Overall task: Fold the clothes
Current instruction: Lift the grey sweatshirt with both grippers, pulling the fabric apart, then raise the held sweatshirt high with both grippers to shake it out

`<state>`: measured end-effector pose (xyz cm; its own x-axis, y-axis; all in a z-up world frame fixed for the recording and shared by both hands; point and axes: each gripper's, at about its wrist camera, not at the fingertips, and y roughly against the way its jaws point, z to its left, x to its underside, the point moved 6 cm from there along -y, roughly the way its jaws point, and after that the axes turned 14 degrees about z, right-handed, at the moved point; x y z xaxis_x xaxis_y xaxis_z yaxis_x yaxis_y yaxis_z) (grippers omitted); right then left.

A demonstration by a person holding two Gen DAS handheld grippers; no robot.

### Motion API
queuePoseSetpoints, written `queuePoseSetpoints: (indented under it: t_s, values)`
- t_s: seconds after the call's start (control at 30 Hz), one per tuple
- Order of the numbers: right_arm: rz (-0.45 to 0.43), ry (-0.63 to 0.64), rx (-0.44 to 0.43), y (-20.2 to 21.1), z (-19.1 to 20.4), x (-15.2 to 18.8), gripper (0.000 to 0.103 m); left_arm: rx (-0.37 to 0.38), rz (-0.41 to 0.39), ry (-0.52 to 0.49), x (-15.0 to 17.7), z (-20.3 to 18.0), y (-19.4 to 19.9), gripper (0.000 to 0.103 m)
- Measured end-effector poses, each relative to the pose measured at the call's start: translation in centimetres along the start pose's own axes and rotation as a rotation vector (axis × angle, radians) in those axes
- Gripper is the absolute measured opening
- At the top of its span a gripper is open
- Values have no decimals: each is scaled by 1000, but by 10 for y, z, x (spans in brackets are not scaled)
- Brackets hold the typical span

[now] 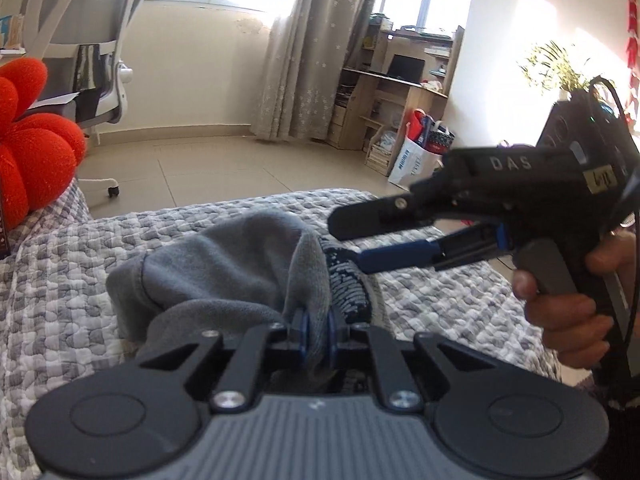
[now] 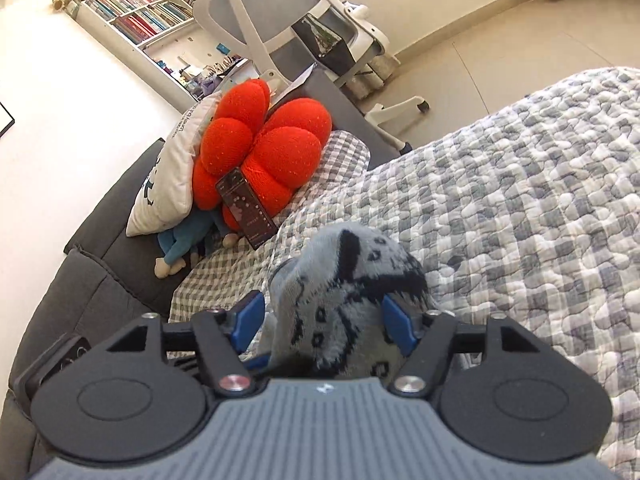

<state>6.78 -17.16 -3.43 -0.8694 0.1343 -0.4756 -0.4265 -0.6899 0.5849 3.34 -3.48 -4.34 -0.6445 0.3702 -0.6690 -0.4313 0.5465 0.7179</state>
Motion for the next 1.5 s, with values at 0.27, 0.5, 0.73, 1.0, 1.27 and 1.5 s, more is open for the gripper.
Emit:
queuePoseSetpoints:
  t_s: [0.27,0.5,0.73,1.0,1.27,1.5]
  values:
    - [18,64,130,-21,-3,-1,71,111,117,-192,21,-36,-7,9]
    - [76,68,160,-44,-10,2,71,115,144,-219,26,-36,-8,10]
    - [105,100,207,-60,-12,7,17,92,91,-151,17,-25,4,27]
    - [31,57,207,-43,-17,1,10,-22,-19,-23,8,-4,24,55]
    - [-45,46,217,-21,-17,0,10,-61,17,363,10,57,10,61]
    - [-99,27,236,-8,-20,-3,10,37,39,608,25,78,-2,18]
